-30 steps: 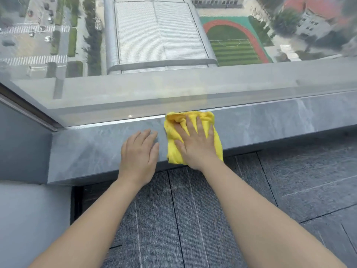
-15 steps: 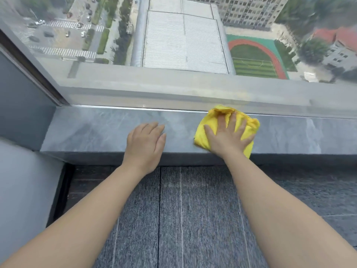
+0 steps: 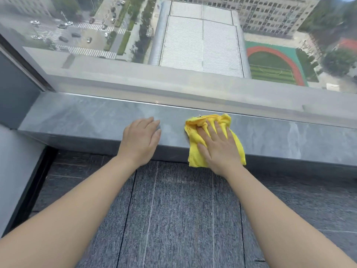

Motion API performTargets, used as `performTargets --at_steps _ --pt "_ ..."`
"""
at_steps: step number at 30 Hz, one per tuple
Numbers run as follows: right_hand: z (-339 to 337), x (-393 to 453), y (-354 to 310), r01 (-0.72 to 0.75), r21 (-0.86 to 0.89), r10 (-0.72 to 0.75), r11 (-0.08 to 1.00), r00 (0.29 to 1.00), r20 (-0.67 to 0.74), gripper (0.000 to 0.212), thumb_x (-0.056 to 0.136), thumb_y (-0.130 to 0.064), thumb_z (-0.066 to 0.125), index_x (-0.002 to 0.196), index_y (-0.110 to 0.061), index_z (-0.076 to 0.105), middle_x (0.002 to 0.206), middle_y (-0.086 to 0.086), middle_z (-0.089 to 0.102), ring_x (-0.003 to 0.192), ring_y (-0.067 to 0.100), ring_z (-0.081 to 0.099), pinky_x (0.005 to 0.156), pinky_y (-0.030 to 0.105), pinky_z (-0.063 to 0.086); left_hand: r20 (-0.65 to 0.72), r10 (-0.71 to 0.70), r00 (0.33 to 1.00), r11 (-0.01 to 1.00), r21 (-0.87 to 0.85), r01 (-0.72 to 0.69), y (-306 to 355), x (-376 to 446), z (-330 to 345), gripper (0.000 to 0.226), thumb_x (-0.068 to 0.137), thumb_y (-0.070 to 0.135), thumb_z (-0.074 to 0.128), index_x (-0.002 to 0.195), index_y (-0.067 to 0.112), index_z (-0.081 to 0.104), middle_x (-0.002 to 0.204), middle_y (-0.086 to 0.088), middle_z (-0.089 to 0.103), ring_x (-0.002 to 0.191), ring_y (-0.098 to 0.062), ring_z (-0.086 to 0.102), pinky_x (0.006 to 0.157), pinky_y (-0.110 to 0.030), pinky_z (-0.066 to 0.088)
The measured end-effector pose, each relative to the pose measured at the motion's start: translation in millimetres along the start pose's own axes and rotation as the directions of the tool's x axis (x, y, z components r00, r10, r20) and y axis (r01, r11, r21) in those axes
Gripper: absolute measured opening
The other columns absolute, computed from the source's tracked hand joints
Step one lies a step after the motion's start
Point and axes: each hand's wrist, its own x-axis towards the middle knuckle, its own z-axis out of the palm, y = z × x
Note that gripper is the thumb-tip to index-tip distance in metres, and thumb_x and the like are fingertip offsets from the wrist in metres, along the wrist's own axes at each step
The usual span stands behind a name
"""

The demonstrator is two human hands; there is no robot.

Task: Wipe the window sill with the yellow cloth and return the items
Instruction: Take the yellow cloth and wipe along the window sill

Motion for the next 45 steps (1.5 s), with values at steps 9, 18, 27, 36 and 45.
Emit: performTargets --at_steps 9,18,27,36,45 --pt "-3.2 4.0 23.7 -0.482 0.173 0.482 0.859 0.875 0.044 0.070 0.093 -0.056 0.022 0.149 -0.021 -0.003 0.159 0.009 -0.013 0.145 0.033 -0.015 0.112 0.060 -0.007 0.043 -0.025 0.999 0.999 0.038 0.023 31.8 -3.7 14.0 0.062 0.080 0.042 0.016 0.125 0.012 0.047 0.142 -0.007 0.043 0.133 -0.025 0.031 0.107 -0.037 0.022" --pt "-12.1 43.7 -19.8 -0.529 0.248 0.533 0.811 0.844 0.059 0.072 0.093 -0.054 0.022 0.149 -0.013 0.001 0.157 0.018 -0.014 0.142 0.042 -0.017 0.108 0.067 -0.007 0.048 -0.059 0.997 0.998 0.002 0.059 17.5 -6.5 6.0 0.061 0.080 0.038 0.022 0.130 0.010 0.043 0.145 -0.012 0.038 0.135 -0.028 0.031 0.113 -0.039 0.020" --pt "-2.5 -0.8 24.9 -0.166 0.117 0.166 0.979 0.986 0.014 0.051 0.096 -0.050 0.017 0.145 -0.044 0.003 0.159 -0.007 -0.012 0.147 0.023 -0.014 0.115 0.055 -0.009 0.031 -0.031 0.999 0.999 -0.011 0.031 46.9 -2.8 17.2 0.060 0.080 0.037 0.023 0.129 0.009 0.045 0.143 -0.013 0.041 0.134 -0.028 0.032 0.110 -0.040 0.022" --pt "-2.7 -16.3 83.3 -0.554 0.212 0.543 0.805 0.832 0.110 0.072 0.086 -0.068 0.023 0.145 -0.040 -0.007 0.158 -0.001 -0.018 0.145 0.030 -0.018 0.112 0.060 -0.009 0.053 0.034 0.998 0.998 -0.050 -0.031 87.9 5.4 39.4 0.060 0.081 0.038 0.021 0.130 0.012 0.044 0.145 -0.011 0.039 0.135 -0.026 0.030 0.111 -0.038 0.019" --pt "-7.2 17.5 74.2 -0.584 0.272 0.599 0.765 0.800 0.031 0.069 0.092 -0.057 0.022 0.149 -0.023 0.002 0.159 0.010 -0.013 0.144 0.039 -0.016 0.108 0.068 -0.007 0.060 0.006 0.998 1.000 0.015 -0.007 77.0 3.0 42.3 0.058 0.081 0.036 0.024 0.127 0.009 0.047 0.143 -0.013 0.041 0.134 -0.029 0.033 0.111 -0.042 0.021"
